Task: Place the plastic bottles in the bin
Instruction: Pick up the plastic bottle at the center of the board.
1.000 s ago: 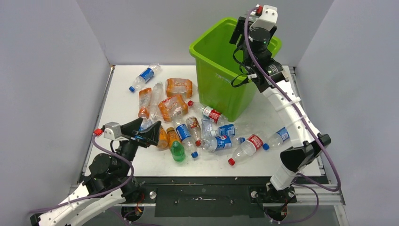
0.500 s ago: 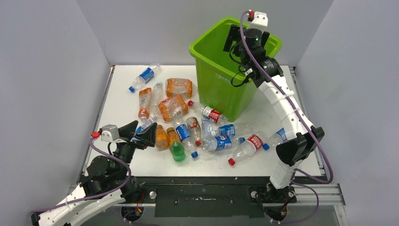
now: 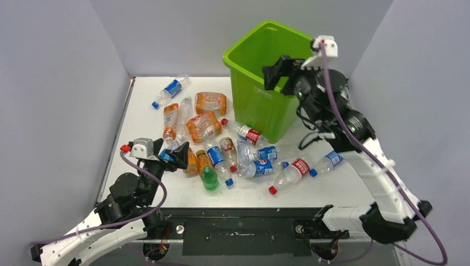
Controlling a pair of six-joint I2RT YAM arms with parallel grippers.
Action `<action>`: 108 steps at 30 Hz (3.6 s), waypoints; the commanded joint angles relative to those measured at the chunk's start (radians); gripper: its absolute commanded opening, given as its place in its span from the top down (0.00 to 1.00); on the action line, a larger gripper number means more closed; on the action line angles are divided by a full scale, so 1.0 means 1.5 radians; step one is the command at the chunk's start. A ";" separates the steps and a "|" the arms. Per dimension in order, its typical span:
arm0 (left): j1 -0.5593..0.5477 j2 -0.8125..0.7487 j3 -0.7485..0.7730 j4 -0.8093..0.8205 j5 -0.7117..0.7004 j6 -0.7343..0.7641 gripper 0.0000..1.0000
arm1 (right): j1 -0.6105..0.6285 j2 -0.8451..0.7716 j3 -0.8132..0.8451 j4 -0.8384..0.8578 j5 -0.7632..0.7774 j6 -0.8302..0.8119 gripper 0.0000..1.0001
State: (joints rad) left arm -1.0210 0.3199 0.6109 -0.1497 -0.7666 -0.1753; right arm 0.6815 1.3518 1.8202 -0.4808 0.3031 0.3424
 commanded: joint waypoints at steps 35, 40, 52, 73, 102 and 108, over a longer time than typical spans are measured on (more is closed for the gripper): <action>-0.002 0.144 0.065 -0.163 0.083 -0.146 0.04 | 0.023 -0.455 -0.876 0.154 -0.123 0.199 0.08; -0.001 0.141 0.063 -0.145 0.146 -0.104 0.04 | 0.093 -0.440 -0.881 0.132 -0.049 0.272 0.10; -0.125 0.491 0.318 -0.264 0.262 0.207 0.04 | 0.105 -0.638 -0.881 -0.003 0.108 0.417 0.10; -0.164 0.831 0.413 -0.167 0.289 0.420 0.01 | 0.104 -0.743 -0.807 -0.149 0.147 0.408 0.10; -0.119 1.010 0.459 -0.121 0.279 0.393 0.32 | 0.106 -0.755 -0.809 -0.142 0.140 0.395 0.10; -0.121 0.978 0.456 -0.096 0.259 0.391 0.59 | 0.105 -0.760 -0.804 -0.143 0.141 0.394 0.10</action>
State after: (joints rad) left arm -1.2045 1.8450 1.2575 -0.3473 -0.3466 0.4213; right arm 0.8375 0.2256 0.5797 -0.7334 0.5144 0.9360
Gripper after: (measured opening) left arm 0.496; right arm 0.897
